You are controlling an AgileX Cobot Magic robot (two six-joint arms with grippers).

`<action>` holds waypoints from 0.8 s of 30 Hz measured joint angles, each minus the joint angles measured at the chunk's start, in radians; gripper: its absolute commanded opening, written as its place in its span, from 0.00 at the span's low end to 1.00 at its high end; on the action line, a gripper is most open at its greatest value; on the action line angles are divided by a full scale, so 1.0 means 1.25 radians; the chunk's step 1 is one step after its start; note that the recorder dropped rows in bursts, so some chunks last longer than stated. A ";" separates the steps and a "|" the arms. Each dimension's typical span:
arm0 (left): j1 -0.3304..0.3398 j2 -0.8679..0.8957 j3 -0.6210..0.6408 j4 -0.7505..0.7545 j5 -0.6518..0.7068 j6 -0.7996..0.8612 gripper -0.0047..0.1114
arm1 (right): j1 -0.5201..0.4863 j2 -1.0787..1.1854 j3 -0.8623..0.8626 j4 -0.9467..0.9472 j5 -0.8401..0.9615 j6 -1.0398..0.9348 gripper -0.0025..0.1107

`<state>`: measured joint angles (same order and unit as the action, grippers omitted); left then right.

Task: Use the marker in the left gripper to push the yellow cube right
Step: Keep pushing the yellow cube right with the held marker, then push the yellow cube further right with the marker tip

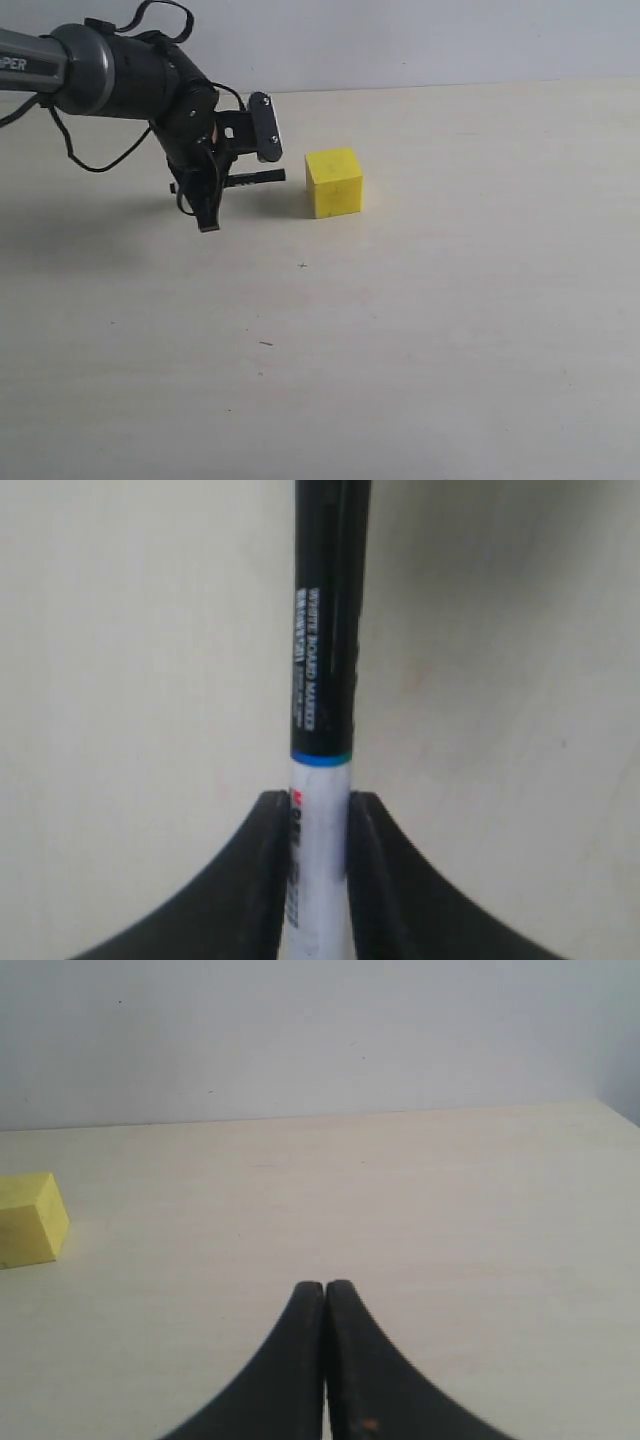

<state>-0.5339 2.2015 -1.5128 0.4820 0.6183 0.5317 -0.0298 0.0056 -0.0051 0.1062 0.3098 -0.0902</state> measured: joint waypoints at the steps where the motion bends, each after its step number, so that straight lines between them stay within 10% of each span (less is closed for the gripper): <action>1: -0.010 0.010 -0.014 -0.002 -0.002 0.000 0.04 | 0.000 0.000 0.000 0.000 0.000 0.000 0.02; 8: -0.084 0.043 -0.074 -0.011 0.001 0.000 0.04 | 0.000 0.000 0.000 0.000 0.000 0.000 0.02; 24: -0.076 0.061 -0.104 -0.010 -0.003 0.017 0.04 | 0.000 0.000 0.000 0.000 0.000 0.000 0.02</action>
<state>-0.6284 2.2781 -1.6431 0.4697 0.6142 0.5534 -0.0298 0.0056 -0.0051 0.1062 0.3098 -0.0902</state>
